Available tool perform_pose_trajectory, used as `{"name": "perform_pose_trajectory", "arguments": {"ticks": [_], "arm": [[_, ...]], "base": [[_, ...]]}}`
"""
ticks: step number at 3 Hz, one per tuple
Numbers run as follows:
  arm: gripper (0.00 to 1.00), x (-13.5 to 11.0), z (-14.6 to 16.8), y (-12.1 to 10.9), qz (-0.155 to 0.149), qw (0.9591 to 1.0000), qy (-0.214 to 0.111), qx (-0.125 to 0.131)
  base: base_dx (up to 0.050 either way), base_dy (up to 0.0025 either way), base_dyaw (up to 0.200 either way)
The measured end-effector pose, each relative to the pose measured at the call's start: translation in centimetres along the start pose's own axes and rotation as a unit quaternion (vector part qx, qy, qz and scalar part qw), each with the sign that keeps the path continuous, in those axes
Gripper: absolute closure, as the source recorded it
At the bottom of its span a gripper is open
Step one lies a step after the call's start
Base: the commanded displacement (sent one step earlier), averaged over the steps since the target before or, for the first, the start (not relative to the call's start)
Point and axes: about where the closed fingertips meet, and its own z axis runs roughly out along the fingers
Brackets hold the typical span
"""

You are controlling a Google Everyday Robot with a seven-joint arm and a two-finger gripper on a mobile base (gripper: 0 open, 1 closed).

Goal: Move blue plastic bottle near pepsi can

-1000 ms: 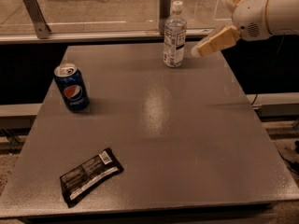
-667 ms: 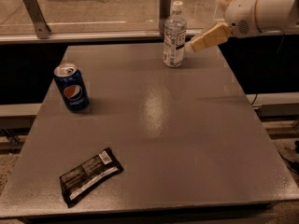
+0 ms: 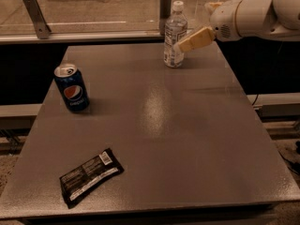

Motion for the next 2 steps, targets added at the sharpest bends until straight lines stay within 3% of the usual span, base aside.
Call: {"name": "perform_pose_trajectory", "arguments": {"ticks": [2], "arm": [[0.00, -0.2, 4.3, 0.9, -0.003, 0.9997, -0.025, 0.005]], "base": [[0.000, 0.00000, 0.000]]}}
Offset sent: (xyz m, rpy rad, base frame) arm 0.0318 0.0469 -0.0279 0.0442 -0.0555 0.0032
